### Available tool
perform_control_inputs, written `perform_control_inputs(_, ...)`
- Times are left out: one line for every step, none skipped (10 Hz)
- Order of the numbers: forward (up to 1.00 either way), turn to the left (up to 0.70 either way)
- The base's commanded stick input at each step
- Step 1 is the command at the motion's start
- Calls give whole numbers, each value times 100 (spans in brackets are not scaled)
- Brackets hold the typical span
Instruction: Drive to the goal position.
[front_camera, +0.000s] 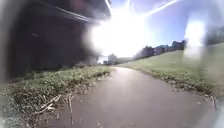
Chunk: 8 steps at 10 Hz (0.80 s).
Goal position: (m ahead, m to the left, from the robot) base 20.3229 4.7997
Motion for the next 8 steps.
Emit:
perform_control_inputs(45,0)
perform_control_inputs(45,0)
perform_control_inputs(45,0)
perform_control_inputs(45,0)
perform_control_inputs(45,0)
perform_control_inputs(45,0)
perform_control_inputs(45,0)
perform_control_inputs(45,0)
